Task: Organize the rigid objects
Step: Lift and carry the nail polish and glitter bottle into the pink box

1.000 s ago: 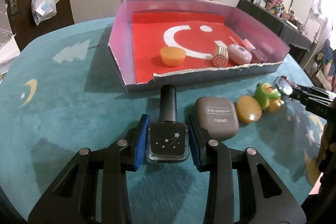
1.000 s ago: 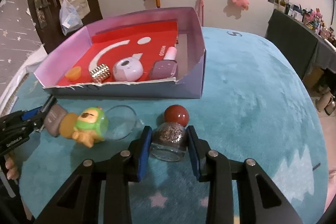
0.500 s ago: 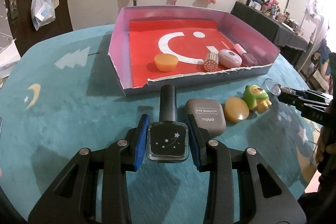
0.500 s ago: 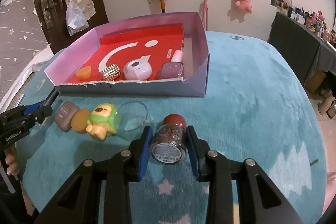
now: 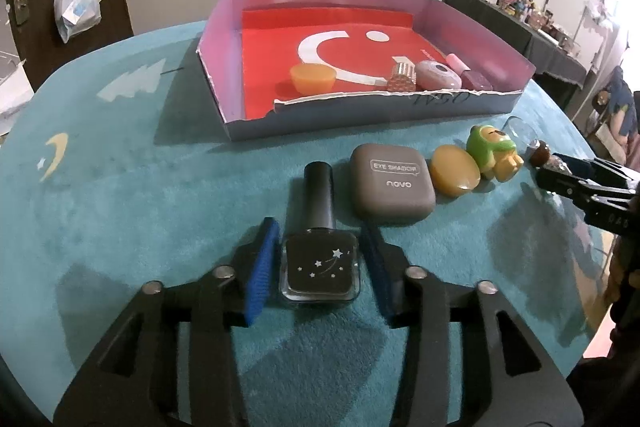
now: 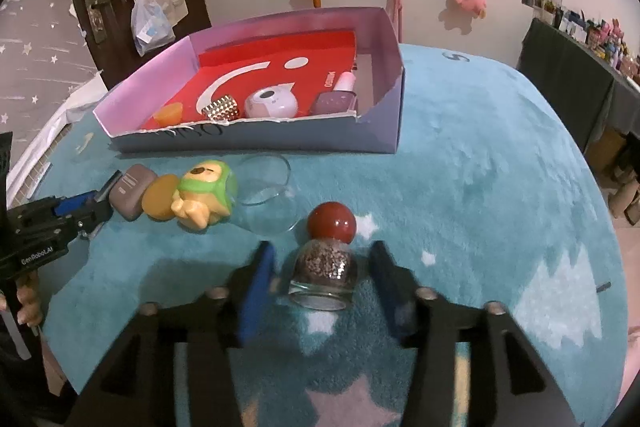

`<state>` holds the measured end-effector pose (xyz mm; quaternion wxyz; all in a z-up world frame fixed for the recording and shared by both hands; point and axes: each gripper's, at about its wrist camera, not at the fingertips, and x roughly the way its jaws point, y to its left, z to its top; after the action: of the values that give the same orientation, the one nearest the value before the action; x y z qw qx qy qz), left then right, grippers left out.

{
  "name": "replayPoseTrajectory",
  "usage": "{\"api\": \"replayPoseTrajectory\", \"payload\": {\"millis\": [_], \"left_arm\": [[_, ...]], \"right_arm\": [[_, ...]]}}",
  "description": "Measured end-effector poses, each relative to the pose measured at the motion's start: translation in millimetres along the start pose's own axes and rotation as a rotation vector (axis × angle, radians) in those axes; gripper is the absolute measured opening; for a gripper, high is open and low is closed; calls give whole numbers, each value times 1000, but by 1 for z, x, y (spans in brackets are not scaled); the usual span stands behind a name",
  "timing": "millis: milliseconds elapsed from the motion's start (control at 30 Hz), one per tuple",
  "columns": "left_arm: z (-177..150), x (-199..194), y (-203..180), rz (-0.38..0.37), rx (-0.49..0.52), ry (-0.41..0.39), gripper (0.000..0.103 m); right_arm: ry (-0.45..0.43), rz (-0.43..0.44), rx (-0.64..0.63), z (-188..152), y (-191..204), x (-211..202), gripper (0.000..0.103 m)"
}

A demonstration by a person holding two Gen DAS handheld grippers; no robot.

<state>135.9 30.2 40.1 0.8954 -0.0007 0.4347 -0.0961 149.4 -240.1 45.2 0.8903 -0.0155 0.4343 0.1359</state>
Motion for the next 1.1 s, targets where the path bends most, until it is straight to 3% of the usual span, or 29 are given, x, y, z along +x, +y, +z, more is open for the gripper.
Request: {"api": "replayPoseTrajectory", "payload": {"millis": [33,67,300,467,700,733,1100], "left_arm": [[0,0,0,7,-4,-1,59],[0,-1,1,16,-9,-6,60],[2,3,4,31,-21,-5,60],[3,6,0,27,-8,-12,60],[4,7,-6,10,6,-23,40],[4,7,-6,18,7,-26,33],[8,-5,-4,4,-13,-52,33]], "right_arm": [[-2,-4,-10,0,1,0,60],[-3,-8,-18,0,2,0,60],[2,-35,-6,4,-3,6,59],[6,-41,-2,8,-5,11,49],[3,-18,-9,9,-3,12,35],[2,-15,-8,9,-2,12,34],[-13,1,-9,8,2,5,33]]}}
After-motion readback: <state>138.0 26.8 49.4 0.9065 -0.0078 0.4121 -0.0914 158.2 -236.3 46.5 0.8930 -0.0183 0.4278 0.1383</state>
